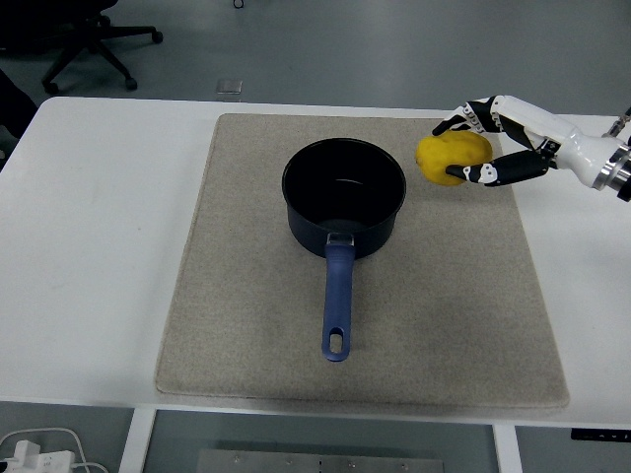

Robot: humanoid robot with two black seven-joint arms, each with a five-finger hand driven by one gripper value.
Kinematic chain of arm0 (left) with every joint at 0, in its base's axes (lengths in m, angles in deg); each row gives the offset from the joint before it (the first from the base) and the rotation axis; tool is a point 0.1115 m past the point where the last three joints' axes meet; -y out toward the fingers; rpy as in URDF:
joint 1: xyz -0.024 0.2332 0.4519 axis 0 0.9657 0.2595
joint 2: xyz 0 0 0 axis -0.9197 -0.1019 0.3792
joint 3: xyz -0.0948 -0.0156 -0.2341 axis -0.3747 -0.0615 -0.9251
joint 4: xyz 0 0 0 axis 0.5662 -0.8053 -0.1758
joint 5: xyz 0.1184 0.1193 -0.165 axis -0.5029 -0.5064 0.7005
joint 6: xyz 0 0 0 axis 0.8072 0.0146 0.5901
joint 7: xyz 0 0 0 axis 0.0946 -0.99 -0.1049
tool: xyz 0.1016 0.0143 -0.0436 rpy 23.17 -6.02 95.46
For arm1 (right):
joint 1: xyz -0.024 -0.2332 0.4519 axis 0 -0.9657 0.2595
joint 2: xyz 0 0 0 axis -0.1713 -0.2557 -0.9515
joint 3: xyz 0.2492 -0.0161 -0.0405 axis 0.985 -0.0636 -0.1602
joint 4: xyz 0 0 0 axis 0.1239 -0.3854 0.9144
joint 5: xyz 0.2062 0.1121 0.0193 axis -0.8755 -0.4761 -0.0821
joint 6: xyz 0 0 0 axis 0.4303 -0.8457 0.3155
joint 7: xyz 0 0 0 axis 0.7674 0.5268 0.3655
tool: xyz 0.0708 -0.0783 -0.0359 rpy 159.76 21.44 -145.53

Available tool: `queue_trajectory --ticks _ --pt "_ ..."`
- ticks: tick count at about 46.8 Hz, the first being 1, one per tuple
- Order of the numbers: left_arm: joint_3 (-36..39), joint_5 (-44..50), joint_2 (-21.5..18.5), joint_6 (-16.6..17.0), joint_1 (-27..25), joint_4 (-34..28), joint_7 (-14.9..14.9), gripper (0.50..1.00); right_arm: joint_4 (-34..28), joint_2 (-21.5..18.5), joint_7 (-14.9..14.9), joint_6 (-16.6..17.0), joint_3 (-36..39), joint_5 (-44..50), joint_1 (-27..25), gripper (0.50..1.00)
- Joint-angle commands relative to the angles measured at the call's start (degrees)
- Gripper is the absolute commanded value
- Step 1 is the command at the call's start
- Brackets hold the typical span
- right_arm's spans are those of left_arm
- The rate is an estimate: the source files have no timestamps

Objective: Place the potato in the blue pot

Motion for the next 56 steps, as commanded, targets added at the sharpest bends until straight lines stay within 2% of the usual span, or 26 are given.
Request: queue_trajectory --ticks 1,25,40,56 --pt "0.0 -0.1 0.0 0.0 0.0 0.0 0.0 0.996 0.0 -0.8 0.1 0.0 -0.1 -0.1 1.1 0.500" --pt "0.1 -0.1 0.0 0.0 0.0 0.0 0.0 0.996 -1.9 -11.2 2.9 -0.9 -1.3 -0.2 6.2 0.500" --pt "0.1 0.0 0.0 0.0 0.0 0.0 0.0 0.996 -8.8 -20.3 3.2 -1.3 -3.7 -0.1 9.9 0.500" --pt "0.1 0.0 0.0 0.0 0.0 0.0 0.0 0.996 -15.3 -27.7 3.5 -1.2 -6.7 0.1 10.1 0.500"
